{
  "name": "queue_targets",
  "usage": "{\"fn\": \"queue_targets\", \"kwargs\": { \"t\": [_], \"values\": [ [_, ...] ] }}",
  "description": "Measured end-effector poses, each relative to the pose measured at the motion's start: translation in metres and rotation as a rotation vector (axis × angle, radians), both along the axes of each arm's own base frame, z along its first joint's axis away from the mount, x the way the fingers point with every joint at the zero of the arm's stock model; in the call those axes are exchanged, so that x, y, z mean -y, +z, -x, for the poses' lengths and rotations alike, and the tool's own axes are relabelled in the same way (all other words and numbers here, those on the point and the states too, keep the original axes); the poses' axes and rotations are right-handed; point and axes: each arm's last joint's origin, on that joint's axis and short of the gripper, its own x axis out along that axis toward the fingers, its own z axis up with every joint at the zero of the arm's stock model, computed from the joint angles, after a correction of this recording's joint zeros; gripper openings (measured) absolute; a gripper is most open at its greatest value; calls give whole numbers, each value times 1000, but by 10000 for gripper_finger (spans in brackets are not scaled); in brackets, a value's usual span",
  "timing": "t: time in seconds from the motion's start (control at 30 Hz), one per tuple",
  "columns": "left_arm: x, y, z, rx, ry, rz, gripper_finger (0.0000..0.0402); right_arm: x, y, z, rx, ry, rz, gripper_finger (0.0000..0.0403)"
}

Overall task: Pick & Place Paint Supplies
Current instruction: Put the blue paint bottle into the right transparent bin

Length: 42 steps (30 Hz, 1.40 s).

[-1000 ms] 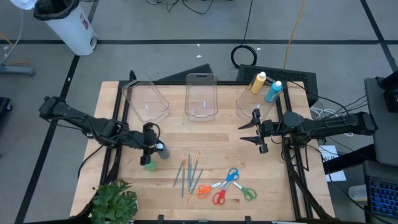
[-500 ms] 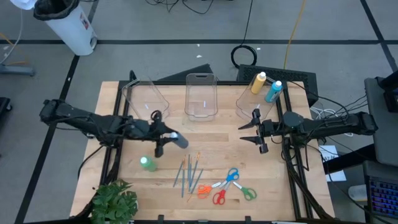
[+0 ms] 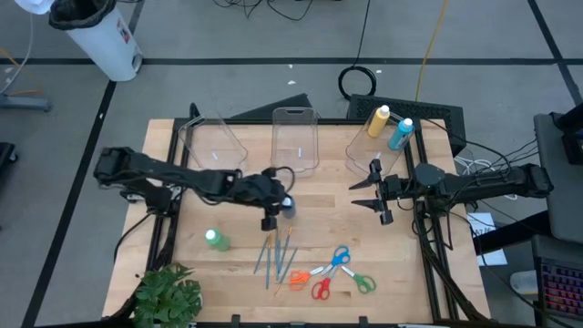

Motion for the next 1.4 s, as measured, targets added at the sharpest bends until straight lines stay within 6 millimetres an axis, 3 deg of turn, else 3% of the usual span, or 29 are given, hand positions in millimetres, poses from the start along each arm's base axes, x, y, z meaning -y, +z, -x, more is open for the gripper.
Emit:
{"fn": "queue_targets", "kwargs": {
  "t": [0.33, 0.4, 0.67, 0.83, 0.93, 1.13, 1.4],
  "values": [
    [1, -13, -16, -30, -33, -24, 122, 0, 0, 0, 1, 0, 6, 171],
    [1, -13, -16, -25, -32, -25, 151, 0, 0, 0, 1, 0, 6, 171],
    [0, -1, -15, 52, -13, -52, 329, 0, 0, 0, 0, 0, 0, 171],
    [-5, 32, 13, 77, 78, -53, 386, 0, -1, 0, -11, 0, -1, 171],
    [-8, 38, 31, 27, 169, -21, 396, 0, -1, 0, -15, 0, -1, 171],
    [-7, -3, 47, -65, 259, 49, 387, 0, -1, 0, -9, 0, -1, 171],
    [1, -51, 49, -30, 279, 121, 386, 0, 0, 0, -3, 0, 0, 171]
  ]
}}
